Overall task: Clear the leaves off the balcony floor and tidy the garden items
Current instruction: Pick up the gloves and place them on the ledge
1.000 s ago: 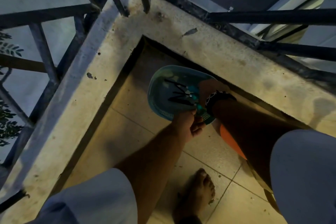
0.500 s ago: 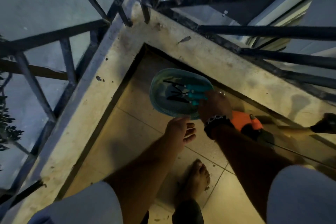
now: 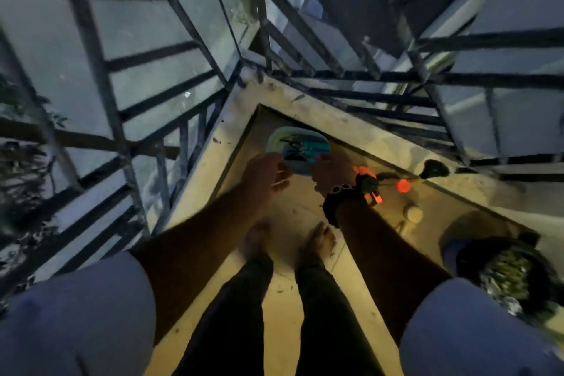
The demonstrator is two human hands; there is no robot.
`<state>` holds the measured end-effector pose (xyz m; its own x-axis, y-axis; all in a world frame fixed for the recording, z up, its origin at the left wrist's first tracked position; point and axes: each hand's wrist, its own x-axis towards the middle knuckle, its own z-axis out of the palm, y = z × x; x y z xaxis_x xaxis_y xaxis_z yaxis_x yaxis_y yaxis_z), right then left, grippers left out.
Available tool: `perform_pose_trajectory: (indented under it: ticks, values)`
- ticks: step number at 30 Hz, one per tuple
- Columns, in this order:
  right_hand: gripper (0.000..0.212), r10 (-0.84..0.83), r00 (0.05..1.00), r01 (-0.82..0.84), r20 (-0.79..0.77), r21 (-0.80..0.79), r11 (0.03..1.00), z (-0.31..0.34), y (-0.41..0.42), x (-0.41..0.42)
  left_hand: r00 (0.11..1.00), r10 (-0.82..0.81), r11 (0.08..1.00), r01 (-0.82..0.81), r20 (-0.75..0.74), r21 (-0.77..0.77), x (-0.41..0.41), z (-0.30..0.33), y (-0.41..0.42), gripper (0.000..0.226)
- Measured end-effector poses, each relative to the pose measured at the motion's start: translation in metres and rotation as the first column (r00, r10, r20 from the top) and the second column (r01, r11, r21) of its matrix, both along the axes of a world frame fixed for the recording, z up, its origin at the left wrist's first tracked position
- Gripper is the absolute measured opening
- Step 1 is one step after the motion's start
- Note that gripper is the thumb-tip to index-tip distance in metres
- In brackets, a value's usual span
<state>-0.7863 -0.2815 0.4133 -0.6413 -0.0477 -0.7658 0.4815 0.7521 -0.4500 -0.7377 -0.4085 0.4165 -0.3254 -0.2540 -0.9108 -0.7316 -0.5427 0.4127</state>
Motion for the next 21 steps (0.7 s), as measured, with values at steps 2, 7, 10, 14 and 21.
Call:
perform_pose_trajectory:
  ticks: [2, 7, 10, 14, 21]
  values:
    - [0.034, -0.113, 0.993, 0.111, -0.028, -0.062, 0.992, 0.048, 0.003, -0.004, 0.999, 0.012, 1.0, -0.013, -0.052, -0.018, -0.003, 0.051, -0.005, 0.008]
    - [0.01, -0.258, 0.963, 0.24, -0.08, -0.183, 0.953, 0.156, 0.004, 0.003, 0.988, 0.014, 1.0, -0.017, -0.152, -0.021, -0.002, 0.166, -0.001, 0.018]
    - [0.02, -0.35, 0.933, 0.315, -0.086, -0.274, 0.909, 0.212, -0.003, 0.017, 0.969, -0.023, 0.998, 0.007, -0.247, -0.068, 0.0, 0.224, 0.002, 0.016]
    - [0.018, -0.425, 0.903, 0.367, -0.06, -0.405, 0.837, 0.273, -0.016, 0.033, 0.925, -0.057, 0.992, 0.011, -0.376, -0.123, 0.003, 0.279, -0.007, 0.013]
    - [0.019, -0.309, 0.947, 0.223, -0.09, -0.508, 0.832, 0.324, -0.036, 0.044, 0.891, 0.065, 0.974, -0.156, -0.45, -0.167, 0.024, 0.325, -0.025, 0.014]
